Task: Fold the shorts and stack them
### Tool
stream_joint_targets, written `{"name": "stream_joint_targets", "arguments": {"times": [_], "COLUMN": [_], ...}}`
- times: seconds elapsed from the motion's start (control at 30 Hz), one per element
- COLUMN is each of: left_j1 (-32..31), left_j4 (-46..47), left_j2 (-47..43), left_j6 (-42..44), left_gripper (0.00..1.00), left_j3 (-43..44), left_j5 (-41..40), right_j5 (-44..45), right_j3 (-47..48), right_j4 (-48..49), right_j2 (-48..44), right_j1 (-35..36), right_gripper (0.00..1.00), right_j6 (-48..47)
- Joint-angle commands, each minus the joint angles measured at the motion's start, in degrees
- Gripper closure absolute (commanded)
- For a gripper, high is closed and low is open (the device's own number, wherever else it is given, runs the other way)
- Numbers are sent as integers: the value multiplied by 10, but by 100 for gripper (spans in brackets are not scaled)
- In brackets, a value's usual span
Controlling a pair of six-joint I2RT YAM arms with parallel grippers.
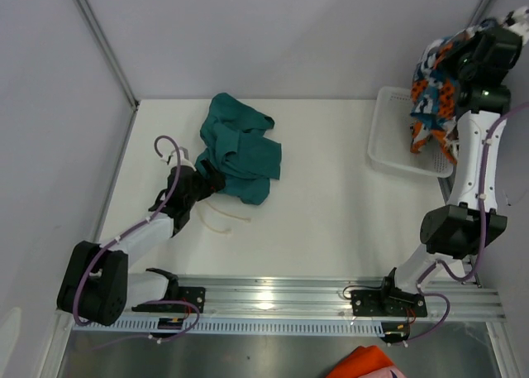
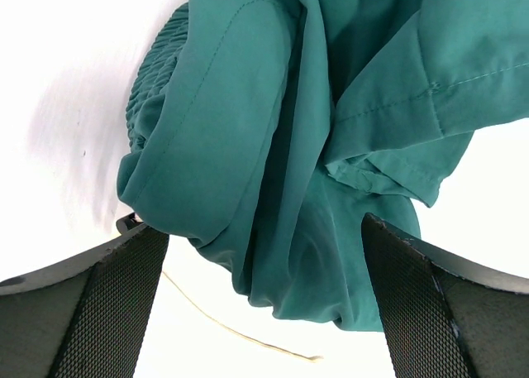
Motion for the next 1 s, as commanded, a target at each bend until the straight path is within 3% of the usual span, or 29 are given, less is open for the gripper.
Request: {"name": "stream_joint_targets", "arguments": {"times": [0.0, 0.07, 0.1, 0.2, 0.33, 0.4, 0.53, 0.8, 0.97], "left_j1": [5, 4, 4, 4, 4, 4, 5, 6, 7], "left_j4": [9, 8, 5, -7, -48, -73, -167, -360, -426], "left_j2": [-24, -30, -33, -54, -93, -116, -158, -246, -320], "left_j6": [2, 3, 2, -7, -22, -36, -74, -154, -160], "left_gripper": [1, 1, 1, 1, 1, 1, 1, 1, 1], "left_j3": [-7, -7, -8, -6, 10, 19, 60, 141, 175], "left_j5": [5, 5, 6, 16, 17, 9, -27, -109, -162], "right_j5": [-79, -89, -84, -13, 20, 25, -26, -1, -6], "right_j3": [-105, -127, -113, -22, -81, -163, -283, -434, -468], "right_j4": [45, 15, -15, -131, -98, -47, 40, 158, 235], "right_j2": [2, 29, 44, 87, 16, -46, -108, -87, -25], "right_j1": [1, 15, 21, 66, 159, 230, 339, 567, 630], "right_gripper": [100, 100, 91, 24, 21, 16, 18, 23, 23], "right_j6": [27, -3, -19, -83, -147, -173, -194, -257, -255]}}
